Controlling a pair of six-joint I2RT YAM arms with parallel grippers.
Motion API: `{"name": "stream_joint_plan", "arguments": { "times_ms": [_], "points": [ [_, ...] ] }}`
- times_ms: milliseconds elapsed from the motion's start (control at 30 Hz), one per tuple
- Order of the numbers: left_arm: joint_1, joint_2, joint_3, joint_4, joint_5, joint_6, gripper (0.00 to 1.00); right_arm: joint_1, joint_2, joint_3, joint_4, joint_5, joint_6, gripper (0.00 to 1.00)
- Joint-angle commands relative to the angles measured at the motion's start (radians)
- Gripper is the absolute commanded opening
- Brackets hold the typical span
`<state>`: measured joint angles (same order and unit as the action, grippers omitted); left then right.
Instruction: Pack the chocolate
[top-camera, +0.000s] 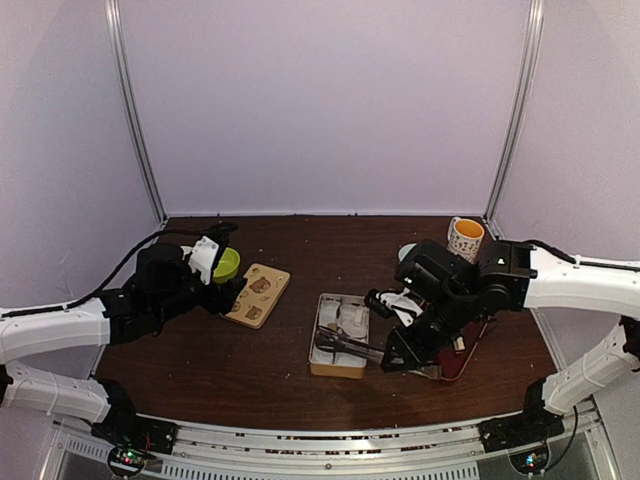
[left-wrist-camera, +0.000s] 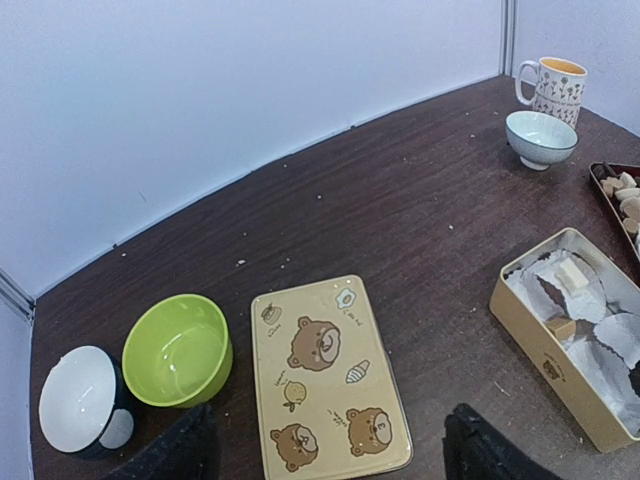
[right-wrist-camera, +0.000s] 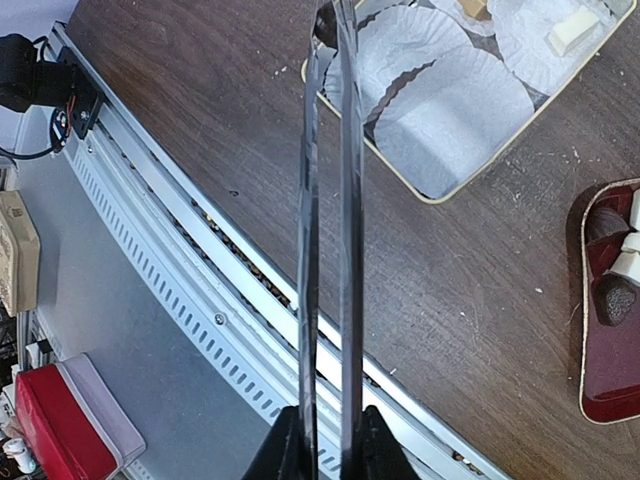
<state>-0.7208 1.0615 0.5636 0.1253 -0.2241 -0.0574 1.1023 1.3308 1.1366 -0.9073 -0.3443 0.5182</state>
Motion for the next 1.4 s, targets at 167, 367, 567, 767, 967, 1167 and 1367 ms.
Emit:
{"name": "stream_joint_plan", "arguments": {
  "times_ms": [167,367,567,767,967,1167,1367],
  "points": [
    [0.003,-0.007,0.030,0.023,0.006,0.010,0.79,0.014,0.020,0.003,0.009,0.020,-0.018,0.18],
    [0.003,-0.007,0.030,0.023,0.006,0.011,0.79,0.014,0.016,0.009,0.011,0.034,-0.021,0.24],
    [0.003,-0.008,0.031,0.023,0.006,0.011,0.79,0.014,0.021,0.022,-0.001,0.051,-0.026,0.25],
    [0.003,-0.006,0.032,0.023,0.005,0.011,0.79,0.013,0.016,0.044,-0.019,0.078,-0.029,0.25],
    [0.003,-0.006,0.031,0.021,0.005,0.011,0.79,0.014,-0.023,0.051,-0.067,0.141,-0.021,0.25],
    [0.003,-0.007,0.032,0.019,0.007,0.011,0.79,0.013,-0.089,0.029,-0.118,0.203,0.009,0.25],
    [0.003,0.000,0.034,0.020,0.010,0.011,0.79,0.010,-0.171,-0.018,-0.179,0.291,0.075,0.25]
  ]
}}
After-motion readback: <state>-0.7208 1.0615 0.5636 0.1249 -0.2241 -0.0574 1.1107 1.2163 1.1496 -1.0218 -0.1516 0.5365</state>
